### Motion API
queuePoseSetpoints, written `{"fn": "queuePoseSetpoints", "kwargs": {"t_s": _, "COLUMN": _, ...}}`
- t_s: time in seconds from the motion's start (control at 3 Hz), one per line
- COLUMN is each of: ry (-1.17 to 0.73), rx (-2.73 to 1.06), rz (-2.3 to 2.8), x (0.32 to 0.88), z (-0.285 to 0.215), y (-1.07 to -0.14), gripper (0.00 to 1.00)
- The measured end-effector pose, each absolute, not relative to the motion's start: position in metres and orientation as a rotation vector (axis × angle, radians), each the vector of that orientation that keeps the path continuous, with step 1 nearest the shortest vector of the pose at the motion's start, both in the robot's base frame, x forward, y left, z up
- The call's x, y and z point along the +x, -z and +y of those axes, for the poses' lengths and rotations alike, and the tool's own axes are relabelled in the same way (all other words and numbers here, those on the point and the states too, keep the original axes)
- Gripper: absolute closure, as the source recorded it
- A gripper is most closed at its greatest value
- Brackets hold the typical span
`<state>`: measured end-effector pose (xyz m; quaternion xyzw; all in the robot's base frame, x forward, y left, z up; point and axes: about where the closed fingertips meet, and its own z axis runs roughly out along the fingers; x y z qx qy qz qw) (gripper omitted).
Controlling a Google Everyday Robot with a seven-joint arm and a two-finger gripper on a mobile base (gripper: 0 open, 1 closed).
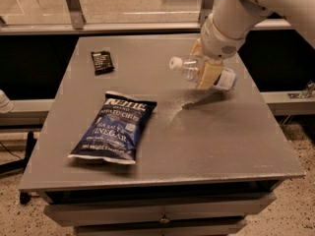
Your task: Knock blue plastic bottle over
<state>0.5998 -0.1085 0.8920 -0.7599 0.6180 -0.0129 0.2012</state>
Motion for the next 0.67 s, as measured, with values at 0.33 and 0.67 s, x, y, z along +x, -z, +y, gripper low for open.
{"fn": "queuePoseSetpoints", "kwargs": {"t_s": 0.33, "ry": 0.048, "rx": -2.191, "rz": 1.712, "x": 0.578, "z": -0.097, "y": -0.878, "gripper": 0.82}}
{"fn": "queuePoseSetpoints", "kwargs": {"t_s": 0.67, "ry": 0.037, "rx": -2.234, "rz": 1.702, "x": 0.564, "z": -0.089, "y": -0.87, "gripper": 0.57}}
